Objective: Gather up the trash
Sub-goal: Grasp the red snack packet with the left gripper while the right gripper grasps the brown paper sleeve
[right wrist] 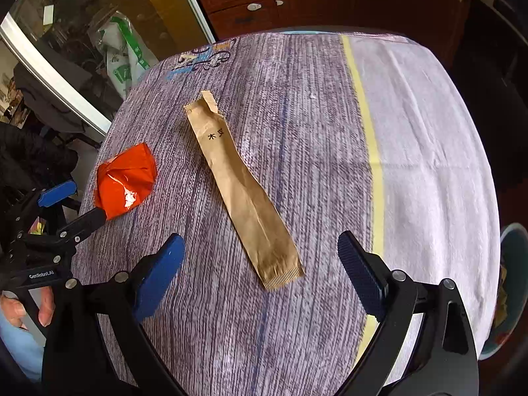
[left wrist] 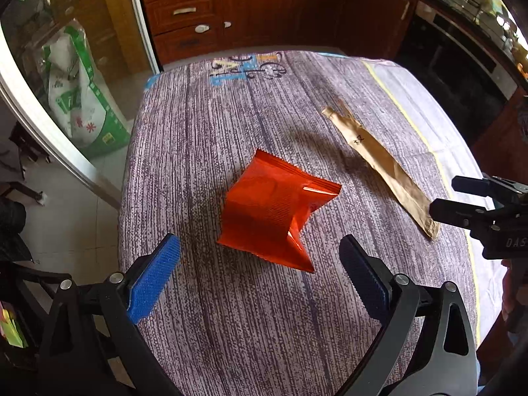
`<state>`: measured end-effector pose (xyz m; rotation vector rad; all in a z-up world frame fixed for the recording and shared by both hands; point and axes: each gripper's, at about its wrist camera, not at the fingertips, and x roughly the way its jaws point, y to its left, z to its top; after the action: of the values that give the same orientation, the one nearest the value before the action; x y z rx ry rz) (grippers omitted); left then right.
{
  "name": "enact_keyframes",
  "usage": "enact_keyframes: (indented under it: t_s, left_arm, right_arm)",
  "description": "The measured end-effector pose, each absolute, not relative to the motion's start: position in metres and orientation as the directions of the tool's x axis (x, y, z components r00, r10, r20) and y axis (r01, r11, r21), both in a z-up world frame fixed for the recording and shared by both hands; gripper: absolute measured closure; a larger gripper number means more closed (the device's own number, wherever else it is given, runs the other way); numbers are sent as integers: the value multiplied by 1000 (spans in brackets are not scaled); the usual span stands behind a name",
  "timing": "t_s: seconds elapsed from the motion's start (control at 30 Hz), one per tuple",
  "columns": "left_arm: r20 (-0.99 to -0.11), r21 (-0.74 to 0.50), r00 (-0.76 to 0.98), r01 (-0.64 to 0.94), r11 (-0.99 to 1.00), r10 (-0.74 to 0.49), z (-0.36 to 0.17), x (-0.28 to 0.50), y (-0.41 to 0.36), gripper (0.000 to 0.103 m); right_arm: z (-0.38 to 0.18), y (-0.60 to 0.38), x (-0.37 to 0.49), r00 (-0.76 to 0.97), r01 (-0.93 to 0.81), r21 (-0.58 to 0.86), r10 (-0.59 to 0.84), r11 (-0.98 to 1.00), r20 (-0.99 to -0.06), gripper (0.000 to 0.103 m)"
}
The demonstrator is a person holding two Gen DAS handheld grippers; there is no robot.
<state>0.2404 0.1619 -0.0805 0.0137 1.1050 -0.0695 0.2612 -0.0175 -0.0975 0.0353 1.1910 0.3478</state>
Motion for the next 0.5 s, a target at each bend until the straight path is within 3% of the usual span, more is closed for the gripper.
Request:
enact_keyframes:
  t_s: [0.3,0.5]
  left_arm:
    - [-908,-50,411,80,996,-79,-107,259,161,6]
    - [-907,-106,402,71,992,-126,-118,264,168,6]
  right_arm:
    - [-122,20,288,331,-317,113,221,942,-917,13]
    - [-132,30,291,343,-337,52,174,940,-923,32]
